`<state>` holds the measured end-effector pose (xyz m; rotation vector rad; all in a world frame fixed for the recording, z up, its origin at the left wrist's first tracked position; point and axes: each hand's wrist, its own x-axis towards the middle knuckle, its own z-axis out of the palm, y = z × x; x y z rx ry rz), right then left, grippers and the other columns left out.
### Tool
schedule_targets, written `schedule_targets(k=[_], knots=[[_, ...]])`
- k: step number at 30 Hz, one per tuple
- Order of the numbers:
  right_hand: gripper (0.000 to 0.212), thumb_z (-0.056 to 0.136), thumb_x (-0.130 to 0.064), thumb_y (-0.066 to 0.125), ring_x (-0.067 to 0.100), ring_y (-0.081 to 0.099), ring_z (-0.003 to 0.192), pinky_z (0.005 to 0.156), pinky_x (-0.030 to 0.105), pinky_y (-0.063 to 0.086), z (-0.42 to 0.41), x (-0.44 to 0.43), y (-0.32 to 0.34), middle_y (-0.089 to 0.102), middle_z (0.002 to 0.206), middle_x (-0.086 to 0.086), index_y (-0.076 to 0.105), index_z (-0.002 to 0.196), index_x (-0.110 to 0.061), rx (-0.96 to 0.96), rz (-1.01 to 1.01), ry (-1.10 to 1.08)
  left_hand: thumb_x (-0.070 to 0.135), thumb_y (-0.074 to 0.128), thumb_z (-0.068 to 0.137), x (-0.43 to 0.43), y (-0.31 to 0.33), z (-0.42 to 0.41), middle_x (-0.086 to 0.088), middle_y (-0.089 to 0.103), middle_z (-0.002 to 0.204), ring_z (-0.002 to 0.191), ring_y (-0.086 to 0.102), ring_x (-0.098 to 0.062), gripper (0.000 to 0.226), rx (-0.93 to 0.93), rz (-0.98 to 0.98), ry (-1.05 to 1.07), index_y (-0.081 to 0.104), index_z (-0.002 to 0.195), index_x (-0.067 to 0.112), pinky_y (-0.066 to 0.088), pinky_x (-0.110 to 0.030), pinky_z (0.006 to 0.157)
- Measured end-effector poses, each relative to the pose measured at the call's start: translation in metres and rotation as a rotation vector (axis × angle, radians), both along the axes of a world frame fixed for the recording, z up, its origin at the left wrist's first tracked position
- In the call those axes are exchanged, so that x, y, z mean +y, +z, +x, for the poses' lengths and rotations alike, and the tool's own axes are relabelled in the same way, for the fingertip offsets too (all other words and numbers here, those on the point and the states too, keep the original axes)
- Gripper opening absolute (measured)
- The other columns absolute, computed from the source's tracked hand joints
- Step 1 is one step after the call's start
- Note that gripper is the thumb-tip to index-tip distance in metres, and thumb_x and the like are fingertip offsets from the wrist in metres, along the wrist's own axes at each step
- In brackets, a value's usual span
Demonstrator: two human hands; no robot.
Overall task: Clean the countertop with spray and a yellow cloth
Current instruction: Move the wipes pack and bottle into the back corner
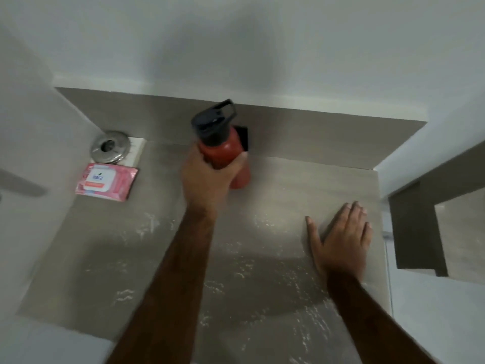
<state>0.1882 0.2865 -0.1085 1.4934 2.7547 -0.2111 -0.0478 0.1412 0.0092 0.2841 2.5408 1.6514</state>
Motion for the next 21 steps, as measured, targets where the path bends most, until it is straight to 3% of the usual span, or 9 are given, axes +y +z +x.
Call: schedule_targets(k=[3, 6, 9, 15, 21], knots=[[0.105, 0.097, -0.082, 0.016, 0.036, 0.017, 0.162, 0.131, 0.053, 0.017, -0.001, 0.000, 0.003, 0.017, 0.173, 0.022, 0.014, 0.164, -0.002, 0.015, -0.011, 0.000, 0.048, 0.090, 0.060, -0.043, 0.002, -0.045, 0.013, 0.070, 0.114, 0.098, 0.067, 0.005, 0.070, 0.001, -0.013, 0.140, 0.060, 0.121, 0.029, 0.055, -0.028, 0.097], [0.105, 0.097, -0.082, 0.017, 0.036, 0.017, 0.162, 0.131, 0.054, 0.017, -0.001, 0.000, 0.002, 0.017, 0.173, 0.022, 0.014, 0.164, -0.001, 0.023, -0.006, 0.003, 0.050, 0.090, 0.062, -0.072, 0.003, -0.086, 0.016, 0.069, 0.112, 0.095, 0.063, 0.012, 0.072, 0.012, -0.044, 0.227, 0.059, 0.124, 0.028, 0.053, -0.022, 0.093], [0.105, 0.097, -0.082, 0.018, 0.037, 0.016, 0.162, 0.131, 0.055, 0.017, 0.000, 0.000, 0.000, 0.017, 0.173, 0.022, 0.014, 0.163, -0.001, 0.027, -0.003, 0.002, 0.056, 0.086, 0.064, -0.086, 0.004, -0.116, 0.008, 0.066, 0.125, 0.103, 0.062, -0.004, 0.078, 0.073, -0.105, 0.267, 0.058, 0.129, 0.024, 0.050, -0.023, 0.094], [0.106, 0.096, -0.082, 0.019, 0.036, 0.016, 0.162, 0.131, 0.054, 0.016, -0.002, -0.001, 0.001, 0.017, 0.173, 0.021, 0.016, 0.163, 0.000, 0.047, 0.007, 0.005, 0.055, 0.084, 0.066, -0.094, -0.002, -0.153, 0.001, 0.061, 0.137, 0.125, 0.058, -0.017, 0.084, 0.076, -0.094, 0.295, 0.052, 0.135, 0.019, 0.048, -0.041, 0.110], [0.106, 0.096, -0.082, 0.021, 0.037, 0.015, 0.162, 0.131, 0.055, 0.016, -0.001, 0.002, 0.000, 0.016, 0.173, 0.022, 0.015, 0.163, 0.000, 0.051, -0.001, 0.025, 0.057, 0.082, 0.069, -0.090, -0.016, -0.157, -0.003, 0.059, 0.139, 0.125, 0.055, -0.018, 0.086, 0.082, -0.142, 0.282, 0.050, 0.139, 0.018, 0.039, -0.024, 0.099]])
